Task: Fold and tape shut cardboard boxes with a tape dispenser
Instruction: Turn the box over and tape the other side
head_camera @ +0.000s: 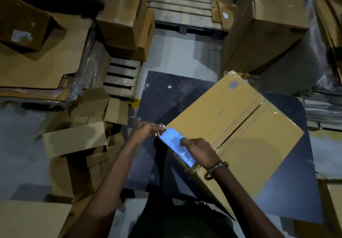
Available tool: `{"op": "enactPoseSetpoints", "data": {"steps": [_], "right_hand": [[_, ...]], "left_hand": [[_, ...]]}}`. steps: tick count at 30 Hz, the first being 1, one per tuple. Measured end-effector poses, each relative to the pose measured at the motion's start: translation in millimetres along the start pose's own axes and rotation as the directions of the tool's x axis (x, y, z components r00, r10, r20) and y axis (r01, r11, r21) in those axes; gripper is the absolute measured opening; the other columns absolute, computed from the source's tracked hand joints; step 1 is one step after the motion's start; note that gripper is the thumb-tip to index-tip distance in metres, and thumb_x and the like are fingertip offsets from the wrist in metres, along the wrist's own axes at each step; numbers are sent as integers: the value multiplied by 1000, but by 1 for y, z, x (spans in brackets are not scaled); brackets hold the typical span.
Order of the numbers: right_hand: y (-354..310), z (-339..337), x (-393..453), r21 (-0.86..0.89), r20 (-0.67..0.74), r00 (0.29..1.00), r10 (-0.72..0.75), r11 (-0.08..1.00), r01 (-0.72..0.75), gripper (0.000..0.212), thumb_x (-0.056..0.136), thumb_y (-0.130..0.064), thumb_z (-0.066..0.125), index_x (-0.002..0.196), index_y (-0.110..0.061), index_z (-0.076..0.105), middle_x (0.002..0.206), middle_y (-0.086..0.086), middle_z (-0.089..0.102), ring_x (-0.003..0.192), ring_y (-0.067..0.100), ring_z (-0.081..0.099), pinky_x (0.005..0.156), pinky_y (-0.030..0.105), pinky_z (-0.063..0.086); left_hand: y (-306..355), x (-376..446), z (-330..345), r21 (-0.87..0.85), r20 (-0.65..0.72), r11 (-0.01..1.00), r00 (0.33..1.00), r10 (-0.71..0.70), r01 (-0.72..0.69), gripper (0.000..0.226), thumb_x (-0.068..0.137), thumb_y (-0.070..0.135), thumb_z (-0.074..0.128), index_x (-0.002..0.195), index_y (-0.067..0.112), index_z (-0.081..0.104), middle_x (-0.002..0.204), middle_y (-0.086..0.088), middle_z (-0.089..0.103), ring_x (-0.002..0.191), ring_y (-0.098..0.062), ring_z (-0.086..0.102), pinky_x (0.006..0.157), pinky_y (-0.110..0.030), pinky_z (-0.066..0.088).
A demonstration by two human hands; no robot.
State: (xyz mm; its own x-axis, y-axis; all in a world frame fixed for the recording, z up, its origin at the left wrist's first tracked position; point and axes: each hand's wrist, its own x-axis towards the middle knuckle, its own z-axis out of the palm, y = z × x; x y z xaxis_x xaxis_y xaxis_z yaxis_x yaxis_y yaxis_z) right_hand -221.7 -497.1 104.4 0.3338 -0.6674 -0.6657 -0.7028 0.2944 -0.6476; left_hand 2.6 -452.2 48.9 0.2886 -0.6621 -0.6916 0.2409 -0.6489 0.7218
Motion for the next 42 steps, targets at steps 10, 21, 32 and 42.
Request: {"op": "enactPoseSetpoints", "data": {"steps": [10,21,32,42], "right_hand": [[-23,20,21,-265,-115,989,89,957,-117,71,78,-86,59,59,-19,46,67,2,55,68,25,54,54,31,32],[-38,24,40,-338,-90,987,130,929,-154,62,87,-74,61,88,-12,57,98,10,61,89,29,57,74,32,39],[-28,18,35,-320,-30,990,138,937,-140,62,88,-72,63,69,-13,55,73,3,56,67,21,53,53,29,32],[-14,6,20,74,127,973,194,976,-204,70,79,-70,74,106,-6,75,97,2,72,89,22,67,88,34,52]], "left_hand": [[-9,21,2,-7,-15,992,992,-125,125,13,90,34,82,94,21,82,102,2,79,99,-15,71,88,-32,53],[-28,31,-3,-55,-47,998,998,33,-36,26,87,16,86,110,5,81,103,-6,80,74,5,73,73,-13,53],[-29,15,1,-191,269,978,962,-34,88,29,103,14,65,129,6,72,105,2,81,91,-5,76,72,-15,56],[-25,33,-11,127,299,964,936,187,-234,27,99,15,72,126,12,76,122,4,77,117,-7,70,101,-19,53]]}}
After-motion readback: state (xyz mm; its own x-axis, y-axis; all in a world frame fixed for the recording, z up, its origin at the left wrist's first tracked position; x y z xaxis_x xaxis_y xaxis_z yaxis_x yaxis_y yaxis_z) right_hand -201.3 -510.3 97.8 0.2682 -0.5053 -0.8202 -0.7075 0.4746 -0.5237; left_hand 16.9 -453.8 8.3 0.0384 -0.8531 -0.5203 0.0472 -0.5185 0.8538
